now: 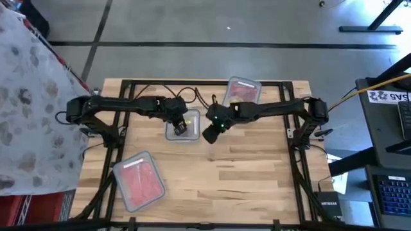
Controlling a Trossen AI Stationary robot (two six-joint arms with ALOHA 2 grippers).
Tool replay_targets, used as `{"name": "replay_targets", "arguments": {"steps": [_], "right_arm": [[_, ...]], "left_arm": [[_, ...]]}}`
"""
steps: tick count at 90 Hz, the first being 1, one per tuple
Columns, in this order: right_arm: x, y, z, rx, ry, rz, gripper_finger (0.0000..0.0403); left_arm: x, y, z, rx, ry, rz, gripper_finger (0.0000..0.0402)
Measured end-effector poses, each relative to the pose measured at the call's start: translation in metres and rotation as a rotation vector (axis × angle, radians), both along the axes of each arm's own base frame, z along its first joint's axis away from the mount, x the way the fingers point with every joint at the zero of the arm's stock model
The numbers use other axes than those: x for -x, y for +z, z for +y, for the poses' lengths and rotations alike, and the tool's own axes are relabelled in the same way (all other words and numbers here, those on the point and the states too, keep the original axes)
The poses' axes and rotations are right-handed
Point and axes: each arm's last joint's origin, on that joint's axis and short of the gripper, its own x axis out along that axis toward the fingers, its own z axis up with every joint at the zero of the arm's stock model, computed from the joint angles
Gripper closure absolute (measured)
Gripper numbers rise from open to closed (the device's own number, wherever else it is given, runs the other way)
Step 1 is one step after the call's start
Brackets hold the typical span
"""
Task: Sort candy
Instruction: Close the square transparent bin
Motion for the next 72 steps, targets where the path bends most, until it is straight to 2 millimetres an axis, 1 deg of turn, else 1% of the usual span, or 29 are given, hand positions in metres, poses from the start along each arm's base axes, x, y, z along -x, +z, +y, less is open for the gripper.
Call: {"name": "replay_targets", "arguments": {"steps": [4,12,18,23,34,41,59,72], "right_arm": [[-0.001,-0.004,-0.01,0.012,-0.05,0.011,0.0403],[-0.001,-0.012,-0.026,0.015,-0.114,0.028,0.0403],[-0.003,-0.014,-0.034,-0.002,-0.126,0.008,0.0403],[-0.005,-0.022,-0.038,-0.032,-0.117,0.017,0.0403],[-0.012,-0.04,-0.037,-0.071,-0.095,0.042,0.0403],[-0.02,-0.044,-0.034,-0.09,-0.091,0.001,0.0403],[-0.025,-0.05,-0.032,-0.103,-0.109,-0.022,0.0403],[-0.035,-0.065,-0.03,-0.122,-0.099,-0.051,0.0403]], "left_arm": [[0.0,-0.008,0.0,0.009,0.0,0.031,0.0401],[-0.002,-0.016,0.0,0.037,0.013,0.048,0.0401],[-0.002,-0.025,0.0,0.047,0.015,0.066,0.0402],[-0.002,-0.031,-0.001,0.048,0.011,0.079,0.0402],[-0.005,-0.04,0.002,0.058,0.015,0.09,0.0401],[-0.008,-0.042,0.003,0.058,0.013,0.075,0.0401],[-0.016,-0.051,0.006,0.043,0.008,0.051,0.0401],[-0.022,-0.055,0.008,0.017,-0.008,0.041,0.0401]]}}
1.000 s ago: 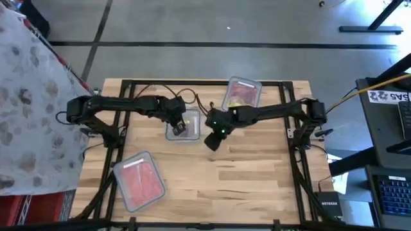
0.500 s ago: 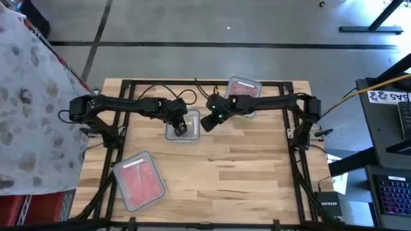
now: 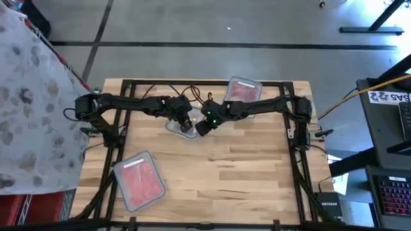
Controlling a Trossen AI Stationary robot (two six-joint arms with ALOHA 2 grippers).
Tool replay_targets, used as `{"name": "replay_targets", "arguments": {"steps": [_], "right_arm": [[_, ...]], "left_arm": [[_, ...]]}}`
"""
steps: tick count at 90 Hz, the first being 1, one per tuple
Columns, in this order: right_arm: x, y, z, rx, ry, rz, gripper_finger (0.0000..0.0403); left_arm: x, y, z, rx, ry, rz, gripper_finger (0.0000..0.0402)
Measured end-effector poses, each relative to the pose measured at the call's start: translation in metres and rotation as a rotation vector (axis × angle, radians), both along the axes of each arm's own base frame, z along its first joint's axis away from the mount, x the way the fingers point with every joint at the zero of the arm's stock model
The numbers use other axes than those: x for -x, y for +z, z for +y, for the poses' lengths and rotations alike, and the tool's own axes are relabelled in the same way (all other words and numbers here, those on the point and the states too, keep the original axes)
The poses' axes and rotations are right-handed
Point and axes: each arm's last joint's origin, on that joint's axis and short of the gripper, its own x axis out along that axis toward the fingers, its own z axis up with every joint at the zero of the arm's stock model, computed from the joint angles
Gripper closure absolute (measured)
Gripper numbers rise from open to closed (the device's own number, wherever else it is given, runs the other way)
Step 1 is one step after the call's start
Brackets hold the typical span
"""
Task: Sort candy
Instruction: Close the square transparent bin
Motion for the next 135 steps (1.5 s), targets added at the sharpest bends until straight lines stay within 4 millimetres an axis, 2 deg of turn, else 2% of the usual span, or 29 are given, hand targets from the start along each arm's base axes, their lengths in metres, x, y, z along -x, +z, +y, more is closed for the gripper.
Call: {"name": "replay_targets", "arguments": {"steps": [10,16,26,31,39,49,56,65,73,82,94,100,110,122,128,135], "right_arm": [[-0.002,-0.002,0.006,0.015,0.013,0.004,0.0403],[0.005,0.007,0.007,0.026,0.027,0.027,0.0403],[0.022,0.045,0.003,0.119,0.003,0.017,0.0403],[0.029,0.065,-0.004,0.156,-0.027,-0.027,0.0403],[0.04,0.081,-0.021,0.179,-0.082,-0.06,0.0403],[0.045,0.075,-0.042,0.157,-0.107,-0.04,0.0403],[0.043,0.062,-0.05,0.125,-0.108,-0.014,0.0403],[0.037,0.043,-0.05,0.083,-0.083,0.033,0.0403],[0.029,0.028,-0.043,0.053,-0.057,0.047,0.0403],[0.019,0.017,-0.03,0.041,-0.026,0.043,0.0403],[0.01,0.011,-0.003,-0.049,0.144,0.002,0.0403],[0.008,0.016,0.014,-0.097,0.248,-0.038,0.0403],[0.015,0.031,0.032,-0.1,0.285,-0.01,0.0403],[0.021,0.05,0.03,-0.01,0.218,-0.03,0.0403],[0.024,0.059,0.023,0.043,0.153,-0.044,0.0403],[0.025,0.061,0.015,0.082,0.097,-0.041,0.0403]], "left_arm": [[-0.001,0.0,0.0,0.002,-0.007,-0.01,0.0401],[-0.003,0.0,0.0,0.011,-0.019,-0.031,0.0401],[0.003,0.013,-0.005,0.043,-0.039,-0.057,0.0401],[0.009,0.027,-0.009,0.052,-0.047,-0.069,0.0401],[0.016,0.047,-0.011,0.043,-0.041,-0.098,0.0401],[0.024,0.078,-0.012,0.017,-0.007,-0.205,0.0401],[0.035,0.084,-0.015,0.043,0.045,-0.187,0.0401],[0.044,0.083,-0.017,0.097,0.149,-0.141,0.0402],[0.049,0.073,-0.018,0.11,0.165,-0.076,0.0402],[0.053,0.043,-0.019,0.114,0.159,0.014,0.0401],[0.048,0.031,-0.016,0.064,0.137,-0.044,0.0402],[0.043,0.035,-0.014,0.053,0.139,-0.1,0.0402],[0.042,0.045,-0.012,0.026,0.162,-0.107,0.0402],[0.037,0.063,-0.014,0.004,0.134,-0.171,0.0402],[0.036,0.065,-0.017,0.002,0.122,-0.181,0.0402],[0.036,0.063,-0.02,-0.001,0.1,-0.171,0.0402]]}}
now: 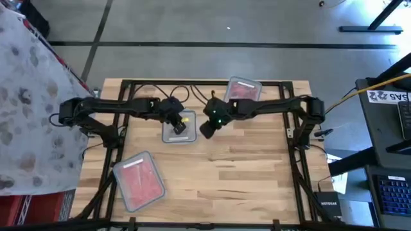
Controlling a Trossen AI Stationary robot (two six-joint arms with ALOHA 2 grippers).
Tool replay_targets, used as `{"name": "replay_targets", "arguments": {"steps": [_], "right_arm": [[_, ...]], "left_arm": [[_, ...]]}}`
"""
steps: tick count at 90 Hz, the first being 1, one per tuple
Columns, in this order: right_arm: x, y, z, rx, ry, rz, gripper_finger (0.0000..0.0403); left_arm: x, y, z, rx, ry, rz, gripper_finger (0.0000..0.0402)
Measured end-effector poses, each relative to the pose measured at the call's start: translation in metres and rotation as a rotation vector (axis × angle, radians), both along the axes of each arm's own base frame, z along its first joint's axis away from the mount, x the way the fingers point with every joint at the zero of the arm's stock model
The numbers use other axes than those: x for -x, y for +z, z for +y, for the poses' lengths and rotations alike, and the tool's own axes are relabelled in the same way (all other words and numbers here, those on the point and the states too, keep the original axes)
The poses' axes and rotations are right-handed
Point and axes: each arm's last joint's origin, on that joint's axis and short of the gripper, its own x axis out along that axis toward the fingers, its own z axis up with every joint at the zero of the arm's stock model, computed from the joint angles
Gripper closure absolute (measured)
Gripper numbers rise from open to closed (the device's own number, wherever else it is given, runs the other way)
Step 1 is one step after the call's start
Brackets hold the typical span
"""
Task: Sort candy
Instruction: Close the square transparent bin
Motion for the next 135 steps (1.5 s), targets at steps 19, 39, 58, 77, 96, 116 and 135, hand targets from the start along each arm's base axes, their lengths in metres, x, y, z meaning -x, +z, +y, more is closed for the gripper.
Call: {"name": "replay_targets", "arguments": {"steps": [19,39,58,77,96,116,135], "right_arm": [[-0.014,-0.03,-0.018,-0.009,-0.037,0.008,0.0403],[-0.028,-0.058,-0.014,-0.068,-0.071,0.002,0.0403],[-0.035,-0.078,-0.007,-0.085,-0.048,0.016,0.0403],[-0.023,-0.023,-0.01,-0.005,-0.018,0.028,0.0403],[-0.027,0.028,-0.031,0.148,-0.07,-0.04,0.0403],[-0.049,-0.004,-0.066,0.12,-0.079,0.025,0.0403],[-0.066,-0.035,-0.074,0.011,0.002,0.04,0.0403]], "left_arm": [[0.0,-0.037,-0.003,0.008,-0.031,0.102,0.0402],[-0.001,-0.066,-0.004,0.023,-0.073,0.058,0.0402],[-0.003,-0.074,-0.005,0.032,-0.098,-0.021,0.0402],[0.0,-0.046,-0.008,0.041,-0.137,-0.073,0.0402],[-0.003,0.018,-0.01,-0.051,-0.192,-0.245,0.0402],[0.008,0.037,-0.02,0.002,-0.233,-0.127,0.0402],[0.017,0.007,-0.021,0.116,-0.205,0.163,0.0402]]}}
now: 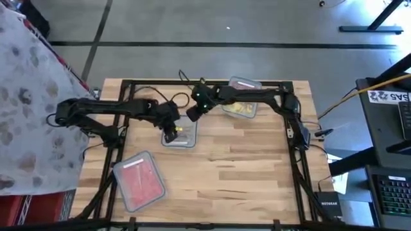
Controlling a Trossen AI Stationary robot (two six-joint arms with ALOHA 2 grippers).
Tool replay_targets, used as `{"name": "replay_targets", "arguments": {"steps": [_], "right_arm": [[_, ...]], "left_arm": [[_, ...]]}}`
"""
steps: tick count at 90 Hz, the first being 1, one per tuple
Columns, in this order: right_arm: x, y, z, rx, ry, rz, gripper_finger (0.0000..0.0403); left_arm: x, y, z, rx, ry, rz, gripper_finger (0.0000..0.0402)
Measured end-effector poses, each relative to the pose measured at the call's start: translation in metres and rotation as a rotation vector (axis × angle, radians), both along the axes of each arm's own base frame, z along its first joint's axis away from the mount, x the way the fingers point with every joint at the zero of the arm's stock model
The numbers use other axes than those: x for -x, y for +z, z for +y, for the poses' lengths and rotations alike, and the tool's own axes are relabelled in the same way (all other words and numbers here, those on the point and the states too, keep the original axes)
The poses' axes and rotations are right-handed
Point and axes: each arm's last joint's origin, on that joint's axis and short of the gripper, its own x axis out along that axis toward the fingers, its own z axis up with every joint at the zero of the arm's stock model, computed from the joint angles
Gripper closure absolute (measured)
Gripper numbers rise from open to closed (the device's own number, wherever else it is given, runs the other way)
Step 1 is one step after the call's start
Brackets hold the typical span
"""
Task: Sort candy
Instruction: Close the square transparent bin
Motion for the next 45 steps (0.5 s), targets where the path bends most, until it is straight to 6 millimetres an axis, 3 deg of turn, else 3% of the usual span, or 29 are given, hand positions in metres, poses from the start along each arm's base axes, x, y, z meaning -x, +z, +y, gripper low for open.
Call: {"name": "replay_targets", "arguments": {"steps": [11,25,34,45], "right_arm": [[-0.003,-0.002,0.02,-0.075,0.106,0.004,0.0403],[0.003,0.003,0.059,-0.146,0.256,0.083,0.0403],[0.011,0.009,0.08,-0.137,0.298,0.168,0.0403],[0.018,0.022,0.086,-0.054,0.272,0.204,0.0403]], "left_arm": [[-0.004,-0.017,0.002,-0.03,-0.007,0.051,0.0402],[-0.016,-0.03,0.012,-0.095,-0.011,-0.02,0.0402],[-0.019,-0.025,0.016,-0.118,0.0,-0.049,0.0402],[-0.023,0.001,0.012,-0.151,-0.038,-0.122,0.0402]]}}
